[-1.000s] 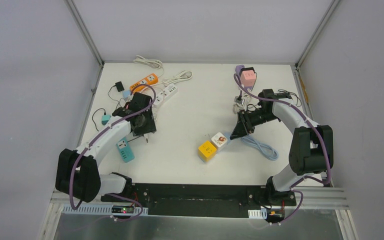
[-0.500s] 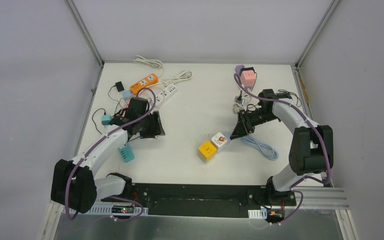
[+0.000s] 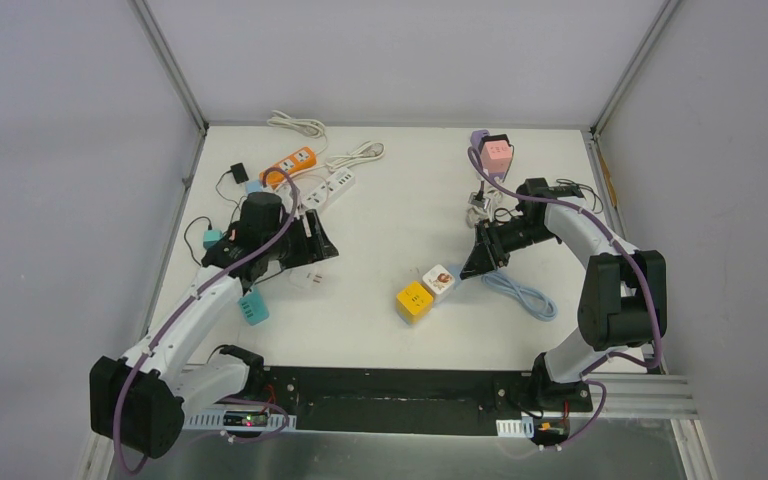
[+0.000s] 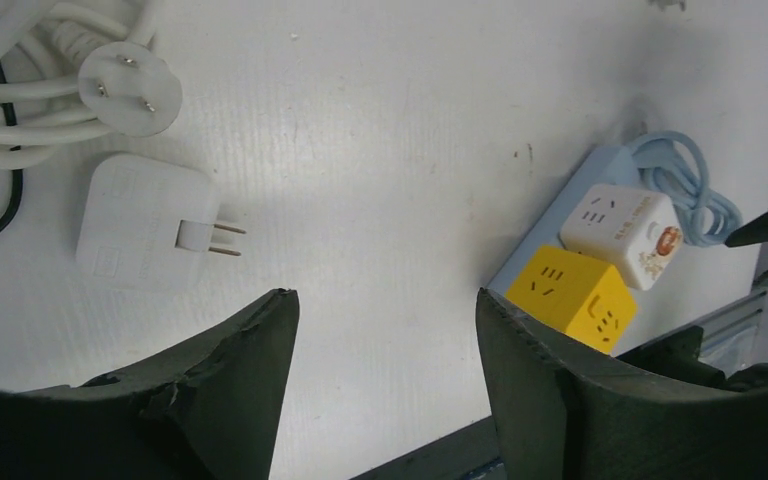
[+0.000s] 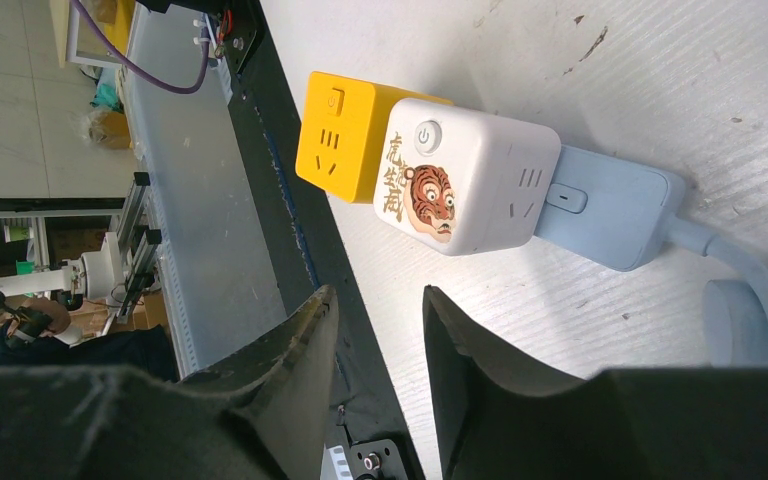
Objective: Pull the plug off the socket
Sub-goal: Place the plug at the center of the board, then remove the plug from the socket.
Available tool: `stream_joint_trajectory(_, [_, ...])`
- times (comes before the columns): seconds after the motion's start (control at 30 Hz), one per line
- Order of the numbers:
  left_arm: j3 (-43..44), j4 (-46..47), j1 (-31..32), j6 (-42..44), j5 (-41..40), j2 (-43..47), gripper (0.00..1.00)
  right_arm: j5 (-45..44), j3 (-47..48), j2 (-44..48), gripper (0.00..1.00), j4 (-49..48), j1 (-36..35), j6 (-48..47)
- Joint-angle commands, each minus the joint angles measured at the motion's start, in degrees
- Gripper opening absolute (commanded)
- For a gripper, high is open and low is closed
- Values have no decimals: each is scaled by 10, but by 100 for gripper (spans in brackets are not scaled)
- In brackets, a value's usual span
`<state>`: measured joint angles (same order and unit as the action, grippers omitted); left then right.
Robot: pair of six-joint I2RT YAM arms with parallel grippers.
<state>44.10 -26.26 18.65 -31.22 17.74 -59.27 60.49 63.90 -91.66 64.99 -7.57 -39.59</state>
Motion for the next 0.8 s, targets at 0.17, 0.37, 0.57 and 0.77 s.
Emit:
stream_joint_trajectory(0.17, [-24, 86, 7, -45, 57, 60, 89, 16, 1, 24, 40, -9, 4, -18])
stream_joint_trajectory(0.37, [-18, 120, 51, -50, 56, 62, 99, 17, 2, 22, 40, -9, 5, -16])
stream_joint_trajectory(0.57, [38, 120, 148, -1, -2, 39, 99, 18, 3, 23, 40, -10, 5, -14])
stream_joint_trajectory(0.77, [107, 93, 254, 88, -88, 3, 99, 17, 3, 24, 40, -9, 7, -13])
